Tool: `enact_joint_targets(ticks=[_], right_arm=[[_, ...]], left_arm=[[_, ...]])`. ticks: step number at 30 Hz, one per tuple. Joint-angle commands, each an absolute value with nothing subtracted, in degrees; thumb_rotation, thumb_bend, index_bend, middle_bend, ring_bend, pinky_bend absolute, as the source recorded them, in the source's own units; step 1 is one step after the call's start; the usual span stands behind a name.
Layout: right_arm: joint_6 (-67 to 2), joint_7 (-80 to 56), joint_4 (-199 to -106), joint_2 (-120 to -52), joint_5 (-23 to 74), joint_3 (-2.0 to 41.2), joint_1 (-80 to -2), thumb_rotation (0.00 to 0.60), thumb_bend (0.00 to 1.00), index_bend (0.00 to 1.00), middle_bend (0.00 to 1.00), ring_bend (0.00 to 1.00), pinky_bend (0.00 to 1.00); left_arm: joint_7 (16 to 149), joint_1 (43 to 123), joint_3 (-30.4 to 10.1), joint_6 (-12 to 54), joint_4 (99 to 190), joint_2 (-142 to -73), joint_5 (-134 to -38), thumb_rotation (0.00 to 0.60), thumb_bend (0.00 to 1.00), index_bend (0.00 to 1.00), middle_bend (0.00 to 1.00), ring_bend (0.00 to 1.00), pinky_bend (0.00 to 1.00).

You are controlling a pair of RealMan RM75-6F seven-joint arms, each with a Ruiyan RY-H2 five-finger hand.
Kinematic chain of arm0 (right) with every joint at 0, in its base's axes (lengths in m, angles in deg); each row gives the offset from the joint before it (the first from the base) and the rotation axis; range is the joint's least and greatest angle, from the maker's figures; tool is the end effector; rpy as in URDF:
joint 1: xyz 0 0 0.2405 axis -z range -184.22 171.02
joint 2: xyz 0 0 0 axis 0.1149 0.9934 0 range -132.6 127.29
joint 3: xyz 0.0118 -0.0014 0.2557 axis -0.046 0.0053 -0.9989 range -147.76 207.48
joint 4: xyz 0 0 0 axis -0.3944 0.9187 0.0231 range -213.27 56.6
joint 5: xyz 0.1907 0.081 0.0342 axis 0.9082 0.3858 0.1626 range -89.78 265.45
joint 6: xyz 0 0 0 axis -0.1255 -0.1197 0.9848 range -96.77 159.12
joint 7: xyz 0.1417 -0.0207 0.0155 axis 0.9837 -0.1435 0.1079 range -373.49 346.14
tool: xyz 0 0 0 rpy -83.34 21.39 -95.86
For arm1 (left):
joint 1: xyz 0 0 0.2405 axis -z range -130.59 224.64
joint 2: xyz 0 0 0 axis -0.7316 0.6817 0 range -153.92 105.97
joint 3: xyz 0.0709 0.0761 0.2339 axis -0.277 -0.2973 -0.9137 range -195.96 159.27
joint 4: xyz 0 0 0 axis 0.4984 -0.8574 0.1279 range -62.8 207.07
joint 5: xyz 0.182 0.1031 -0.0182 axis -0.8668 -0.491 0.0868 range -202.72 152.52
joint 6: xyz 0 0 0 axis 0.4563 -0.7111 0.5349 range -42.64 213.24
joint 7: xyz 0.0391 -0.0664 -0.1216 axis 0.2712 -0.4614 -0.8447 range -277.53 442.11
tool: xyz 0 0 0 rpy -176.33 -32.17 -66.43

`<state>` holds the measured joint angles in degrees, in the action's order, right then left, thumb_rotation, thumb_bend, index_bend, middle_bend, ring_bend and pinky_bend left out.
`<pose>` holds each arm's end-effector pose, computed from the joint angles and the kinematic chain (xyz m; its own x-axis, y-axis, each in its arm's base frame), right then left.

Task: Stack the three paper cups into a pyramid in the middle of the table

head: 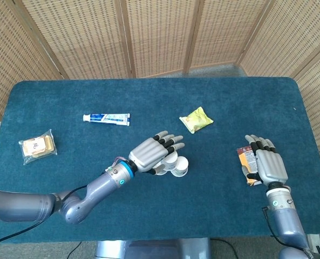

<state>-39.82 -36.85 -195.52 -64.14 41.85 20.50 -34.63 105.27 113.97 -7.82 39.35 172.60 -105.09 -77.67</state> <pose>-0.2128 -0.2729 0.1253 0.2780 -0.2496 0.9276 -0.9443 0.1059 0.3115 0.0084 0.3340 -0.0116 0.5371 0.3131 0.7833 0.6879 -0.7000 -0.1919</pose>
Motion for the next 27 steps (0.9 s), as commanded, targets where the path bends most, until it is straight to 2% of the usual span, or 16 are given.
enact_joint_targets(ticks=[1,7,15,27], right_arm=[[-39.42,-37.11,-194.93,-64.01,41.97,20.46,-34.9,0.6,0.4,0.0,0.0,0.0,0.0],[-39.04,-37.56,-193.27,-64.57,40.93,20.67,-35.27,0.6,0.4,0.0,0.0,0.0,0.0],[-40.04,-36.99,-190.95,-65.49,38.96,20.25,-35.09,0.6,0.4,0.0,0.0,0.0,0.0],[-42.37,-32.57,-187.25,-66.39,31.76,20.4,-32.77,0.6,0.42,0.0,0.0,0.0,0.0]], left_arm=[[104.4,111.92,-8.33,37.25,175.67,-101.92,-79.41,0.594,0.5,0.0,0.0,0.0,0.0],[102.86,106.61,-10.22,32.4,182.15,-94.49,-83.55,0.591,0.5,0.0,0.0,0.0,0.0],[99.59,95.77,-16.04,24.42,189.36,-82.68,-92.36,0.591,0.5,0.0,0.0,0.0,0.0],[87.69,75.53,-25.87,8.16,189.01,-70.81,-108.36,0.591,0.5,0.0,0.0,0.0,0.0]])
